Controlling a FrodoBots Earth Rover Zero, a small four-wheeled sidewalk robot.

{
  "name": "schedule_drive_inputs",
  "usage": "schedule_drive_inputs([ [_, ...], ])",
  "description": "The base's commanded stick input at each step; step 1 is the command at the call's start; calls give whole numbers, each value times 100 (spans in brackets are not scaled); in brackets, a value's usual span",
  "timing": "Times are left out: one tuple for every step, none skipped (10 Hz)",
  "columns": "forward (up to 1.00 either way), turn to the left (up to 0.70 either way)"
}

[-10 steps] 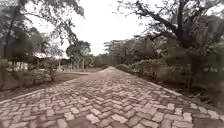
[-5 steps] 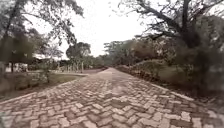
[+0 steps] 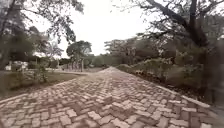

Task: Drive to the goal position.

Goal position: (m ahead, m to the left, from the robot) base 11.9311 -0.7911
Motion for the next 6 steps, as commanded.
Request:
schedule_drive_inputs([
  [70, 0],
  [70, 0],
  [70, 0],
  [70, 0],
  [70, 0],
  [70, 0],
])
